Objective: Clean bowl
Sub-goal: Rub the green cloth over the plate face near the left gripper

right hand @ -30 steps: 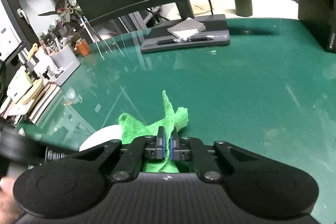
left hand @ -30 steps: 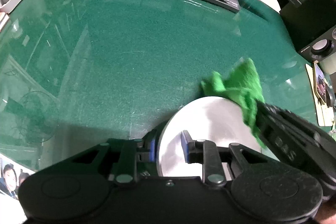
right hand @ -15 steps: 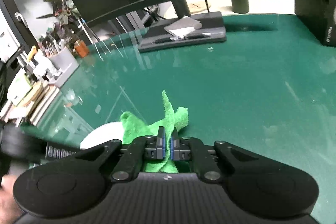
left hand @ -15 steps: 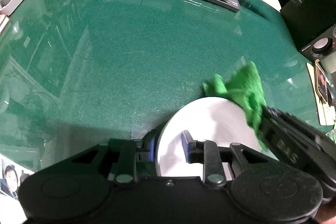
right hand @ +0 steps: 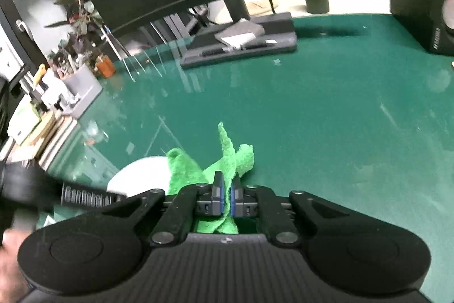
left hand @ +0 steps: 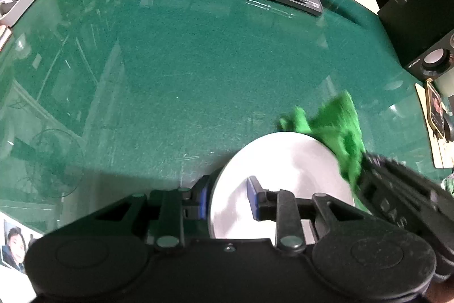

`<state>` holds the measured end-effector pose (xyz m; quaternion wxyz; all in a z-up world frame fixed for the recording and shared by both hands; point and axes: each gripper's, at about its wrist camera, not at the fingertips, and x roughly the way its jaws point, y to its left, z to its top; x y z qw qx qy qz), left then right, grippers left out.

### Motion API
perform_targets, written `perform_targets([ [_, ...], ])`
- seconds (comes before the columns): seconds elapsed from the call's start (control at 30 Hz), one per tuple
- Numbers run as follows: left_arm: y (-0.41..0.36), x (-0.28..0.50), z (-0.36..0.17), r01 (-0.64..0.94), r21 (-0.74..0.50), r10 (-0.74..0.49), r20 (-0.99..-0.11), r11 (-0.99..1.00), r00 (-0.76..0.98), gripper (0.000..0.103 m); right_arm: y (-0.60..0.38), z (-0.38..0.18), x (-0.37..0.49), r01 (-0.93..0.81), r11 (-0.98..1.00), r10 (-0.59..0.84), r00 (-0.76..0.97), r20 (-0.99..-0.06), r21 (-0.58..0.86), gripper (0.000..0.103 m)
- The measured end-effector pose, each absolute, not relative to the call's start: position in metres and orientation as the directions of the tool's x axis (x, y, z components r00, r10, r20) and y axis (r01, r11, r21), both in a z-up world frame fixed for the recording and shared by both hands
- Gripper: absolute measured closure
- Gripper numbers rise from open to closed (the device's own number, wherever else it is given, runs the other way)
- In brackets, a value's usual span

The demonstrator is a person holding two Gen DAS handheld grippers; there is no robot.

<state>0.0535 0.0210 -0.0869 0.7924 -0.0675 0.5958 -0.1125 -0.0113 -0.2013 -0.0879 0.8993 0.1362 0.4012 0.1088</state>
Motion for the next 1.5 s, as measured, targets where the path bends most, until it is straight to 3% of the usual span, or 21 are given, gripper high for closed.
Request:
perform_targets([
  [0.4,0.021,0.053,-0.086,0.105,-0.237,-0.257,-0.928,0.966,0.269,0.075,-0.227,-0.068,-0.048,-0.157,0.894,0.41,0.665,-0.624,0.42,0.098],
  [1.03,0.017,0.052,-0.087,0.088,-0.235,-0.25,-0.928,0.968,0.275,0.074,-0.224,-0.075,-0.044,-0.179,0.904,0.399,0.676,-0.62,0.388,0.095],
  [1.1,0.016,0.052,-0.087,0.089,-0.233,-0.249,-0.929,0.968,0.275,0.074,-0.227,-0.073,-0.049,-0.165,0.912,0.38,0.686,-0.621,0.376,0.073],
  [1.13,0.016,0.052,-0.087,0.089,-0.233,-0.248,-0.929,0.968,0.275,0.074,-0.226,-0.072,-0.05,-0.162,0.922,0.359,0.699,-0.618,0.352,0.068],
  [1.43,0.017,0.052,-0.087,0.089,-0.233,-0.249,-0.93,0.968,0.271,0.074,-0.207,-0.067,-0.06,-0.246,0.957,0.291,0.765,-0.575,0.157,0.067],
  [1.47,0.017,0.053,-0.087,0.09,-0.233,-0.249,-0.93,0.968,0.271,0.074,-0.205,-0.067,-0.061,-0.257,0.957,0.285,0.768,-0.573,0.131,0.055],
  [1.5,0.017,0.053,-0.087,0.09,-0.233,-0.249,-0.93,0.968,0.271,0.074,-0.204,-0.067,-0.062,-0.269,0.957,0.28,0.77,-0.573,0.107,0.035],
])
